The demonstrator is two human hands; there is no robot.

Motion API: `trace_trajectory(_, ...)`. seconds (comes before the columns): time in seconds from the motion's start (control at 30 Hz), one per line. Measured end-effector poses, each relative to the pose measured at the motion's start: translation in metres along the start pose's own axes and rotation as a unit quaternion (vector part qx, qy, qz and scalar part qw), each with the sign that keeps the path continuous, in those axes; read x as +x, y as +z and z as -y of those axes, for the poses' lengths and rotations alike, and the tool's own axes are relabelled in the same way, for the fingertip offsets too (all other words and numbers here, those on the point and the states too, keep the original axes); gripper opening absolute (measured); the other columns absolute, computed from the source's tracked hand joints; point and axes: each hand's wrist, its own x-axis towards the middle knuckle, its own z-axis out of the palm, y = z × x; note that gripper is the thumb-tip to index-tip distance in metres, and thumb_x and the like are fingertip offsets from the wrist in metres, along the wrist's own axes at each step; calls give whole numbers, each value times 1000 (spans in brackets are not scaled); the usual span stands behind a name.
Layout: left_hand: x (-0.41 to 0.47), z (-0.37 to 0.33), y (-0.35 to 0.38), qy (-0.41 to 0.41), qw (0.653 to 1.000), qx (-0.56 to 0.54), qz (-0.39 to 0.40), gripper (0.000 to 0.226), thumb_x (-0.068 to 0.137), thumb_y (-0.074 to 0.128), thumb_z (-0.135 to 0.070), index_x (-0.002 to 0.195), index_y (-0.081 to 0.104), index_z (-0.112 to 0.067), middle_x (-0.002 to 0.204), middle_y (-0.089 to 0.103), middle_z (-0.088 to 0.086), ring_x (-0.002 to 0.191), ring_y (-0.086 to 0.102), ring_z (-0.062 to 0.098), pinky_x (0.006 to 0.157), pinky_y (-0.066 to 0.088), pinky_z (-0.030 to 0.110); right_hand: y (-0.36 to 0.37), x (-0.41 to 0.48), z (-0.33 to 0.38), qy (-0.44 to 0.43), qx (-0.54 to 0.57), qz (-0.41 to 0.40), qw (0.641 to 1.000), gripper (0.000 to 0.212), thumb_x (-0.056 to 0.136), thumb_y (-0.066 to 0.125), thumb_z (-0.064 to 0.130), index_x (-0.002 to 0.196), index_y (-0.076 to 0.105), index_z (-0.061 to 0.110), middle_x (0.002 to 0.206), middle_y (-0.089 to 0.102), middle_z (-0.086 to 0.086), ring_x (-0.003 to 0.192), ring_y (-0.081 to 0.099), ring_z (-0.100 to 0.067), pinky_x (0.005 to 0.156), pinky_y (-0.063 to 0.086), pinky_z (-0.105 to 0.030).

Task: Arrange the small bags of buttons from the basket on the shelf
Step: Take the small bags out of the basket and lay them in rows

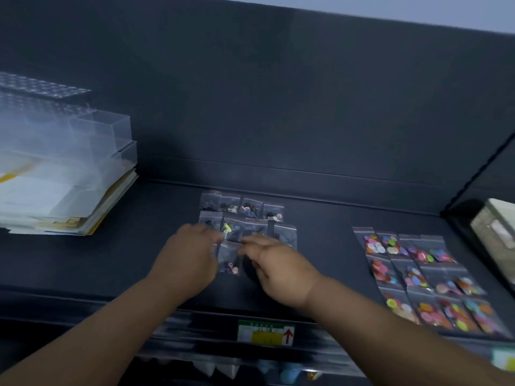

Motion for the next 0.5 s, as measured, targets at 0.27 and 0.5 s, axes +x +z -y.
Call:
trace_trajectory(0.27, 29, -100, 3, 137, 990, 5, -11, 45, 92, 52, -24, 136, 49, -18, 138, 48, 3, 128, 39, 21, 108, 29, 32, -47, -73, -50, 114, -103, -70, 986, 47, 98, 43, 32, 144, 39, 22, 156, 27, -6, 145, 20, -27, 118, 12, -36)
trace_trajectory(0.5, 44, -215, 44, 231, 970, 74, 6, 61, 91, 45, -50, 143, 40, -18, 149, 39, 7, 139, 31, 27, 115, 26, 41, -99, -187, -120, 211, -144, -86, 963, 52, 99, 38, 41, 148, 28, 28, 159, 16, 0, 147, 8, -20, 118, 7, -36)
